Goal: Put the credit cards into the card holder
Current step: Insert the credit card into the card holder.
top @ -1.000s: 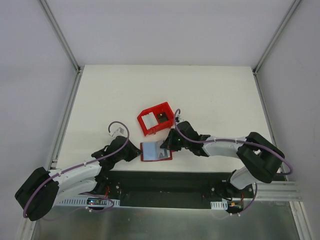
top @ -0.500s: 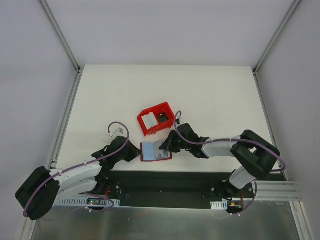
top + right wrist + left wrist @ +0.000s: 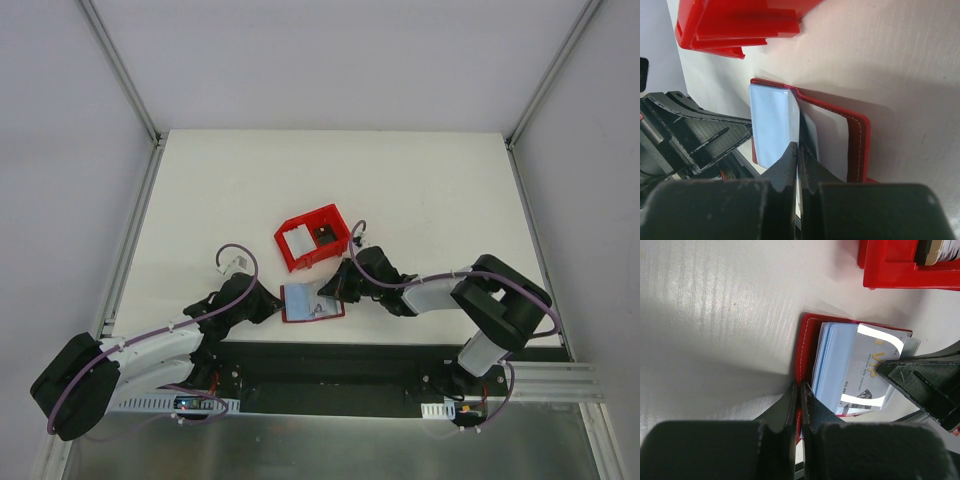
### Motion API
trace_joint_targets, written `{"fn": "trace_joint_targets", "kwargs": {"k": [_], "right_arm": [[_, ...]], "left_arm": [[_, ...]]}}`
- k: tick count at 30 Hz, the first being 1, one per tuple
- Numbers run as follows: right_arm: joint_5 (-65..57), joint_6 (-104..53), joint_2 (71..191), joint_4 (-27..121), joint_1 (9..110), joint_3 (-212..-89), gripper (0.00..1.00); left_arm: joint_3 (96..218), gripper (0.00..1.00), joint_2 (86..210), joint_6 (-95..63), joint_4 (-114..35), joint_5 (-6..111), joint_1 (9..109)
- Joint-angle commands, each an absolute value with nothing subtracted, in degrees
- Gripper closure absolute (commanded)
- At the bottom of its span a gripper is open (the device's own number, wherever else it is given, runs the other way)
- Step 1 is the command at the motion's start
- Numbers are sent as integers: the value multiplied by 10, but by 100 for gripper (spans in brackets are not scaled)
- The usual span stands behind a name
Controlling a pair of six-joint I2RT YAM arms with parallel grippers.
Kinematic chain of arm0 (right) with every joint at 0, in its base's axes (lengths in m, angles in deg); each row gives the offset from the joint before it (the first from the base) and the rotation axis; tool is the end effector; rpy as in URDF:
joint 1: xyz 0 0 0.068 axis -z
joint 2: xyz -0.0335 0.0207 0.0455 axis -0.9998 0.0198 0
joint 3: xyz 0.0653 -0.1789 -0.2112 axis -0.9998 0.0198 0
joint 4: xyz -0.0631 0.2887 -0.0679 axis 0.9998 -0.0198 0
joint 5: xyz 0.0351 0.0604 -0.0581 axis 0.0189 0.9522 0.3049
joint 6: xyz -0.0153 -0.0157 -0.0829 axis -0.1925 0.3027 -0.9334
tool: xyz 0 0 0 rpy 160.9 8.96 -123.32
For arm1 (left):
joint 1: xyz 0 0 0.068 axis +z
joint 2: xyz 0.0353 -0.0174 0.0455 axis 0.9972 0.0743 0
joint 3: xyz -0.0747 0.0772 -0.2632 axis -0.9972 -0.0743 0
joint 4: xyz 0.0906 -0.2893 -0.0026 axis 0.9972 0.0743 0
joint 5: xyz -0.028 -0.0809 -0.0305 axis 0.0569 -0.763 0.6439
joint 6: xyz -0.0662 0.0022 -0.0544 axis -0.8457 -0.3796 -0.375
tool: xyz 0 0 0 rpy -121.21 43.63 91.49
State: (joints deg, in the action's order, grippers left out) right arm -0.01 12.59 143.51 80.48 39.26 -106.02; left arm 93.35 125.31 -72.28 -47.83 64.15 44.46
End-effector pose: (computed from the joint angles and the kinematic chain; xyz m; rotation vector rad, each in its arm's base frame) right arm 0.2174 0.2786 0.0877 -0.2266 2.2972 1.1495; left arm 0.1728 -0.1454 0.0909 -0.5842 2.2782 -0.9782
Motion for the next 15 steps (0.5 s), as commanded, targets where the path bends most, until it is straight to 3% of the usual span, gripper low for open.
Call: {"fn": "trace_joint_targets", "kwargs": {"k": [1, 15], "right_arm": [[-13, 137, 1446, 834, 380, -1045, 99], [-20, 147, 1431, 830, 361, -1030, 99]], "left_arm": [[923, 100, 1257, -727, -479, 637, 442], [923, 100, 1257, -729, -480, 644, 441]]}}
